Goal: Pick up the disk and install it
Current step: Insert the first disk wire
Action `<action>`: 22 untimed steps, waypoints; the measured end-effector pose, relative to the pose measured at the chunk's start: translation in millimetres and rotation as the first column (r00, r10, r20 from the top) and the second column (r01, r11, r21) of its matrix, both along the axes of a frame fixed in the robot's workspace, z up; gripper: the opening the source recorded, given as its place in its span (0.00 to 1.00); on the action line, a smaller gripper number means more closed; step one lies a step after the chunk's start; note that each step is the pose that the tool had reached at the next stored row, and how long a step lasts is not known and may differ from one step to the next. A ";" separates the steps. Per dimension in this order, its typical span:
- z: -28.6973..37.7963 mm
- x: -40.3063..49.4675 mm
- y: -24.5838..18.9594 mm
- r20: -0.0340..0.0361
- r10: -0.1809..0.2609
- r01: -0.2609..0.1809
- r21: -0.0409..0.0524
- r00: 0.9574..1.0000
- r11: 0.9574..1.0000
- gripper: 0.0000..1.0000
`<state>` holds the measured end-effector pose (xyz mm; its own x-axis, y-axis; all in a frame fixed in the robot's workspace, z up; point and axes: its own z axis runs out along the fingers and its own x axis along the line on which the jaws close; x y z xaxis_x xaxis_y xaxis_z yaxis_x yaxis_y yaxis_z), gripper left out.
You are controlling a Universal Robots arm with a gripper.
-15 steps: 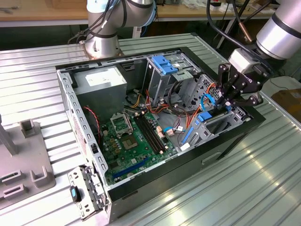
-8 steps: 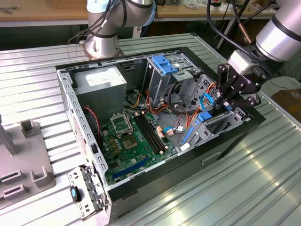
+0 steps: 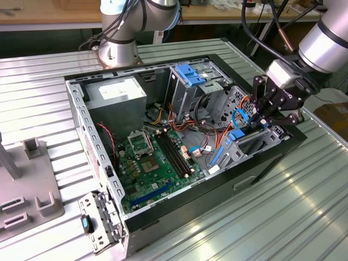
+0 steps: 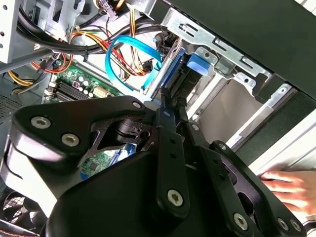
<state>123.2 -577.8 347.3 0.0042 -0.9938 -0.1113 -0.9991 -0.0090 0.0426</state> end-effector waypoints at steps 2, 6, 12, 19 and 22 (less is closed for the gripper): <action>0.1 0.0 0.0 0.000 0.000 0.000 0.002 1.000 1.000 0.16; -0.1 -0.1 -0.1 0.000 0.000 0.000 0.009 1.000 1.000 0.16; 0.0 -0.2 0.0 0.000 0.000 0.000 0.010 1.000 1.000 0.16; -5.5 -0.7 0.0 0.000 0.000 0.000 0.010 1.000 1.000 0.16; -7.1 -0.7 0.0 0.000 0.000 0.000 0.010 1.000 1.000 0.16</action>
<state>122.4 -577.9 340.2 0.0042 -0.9926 -0.1212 -0.9991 -0.0094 0.0424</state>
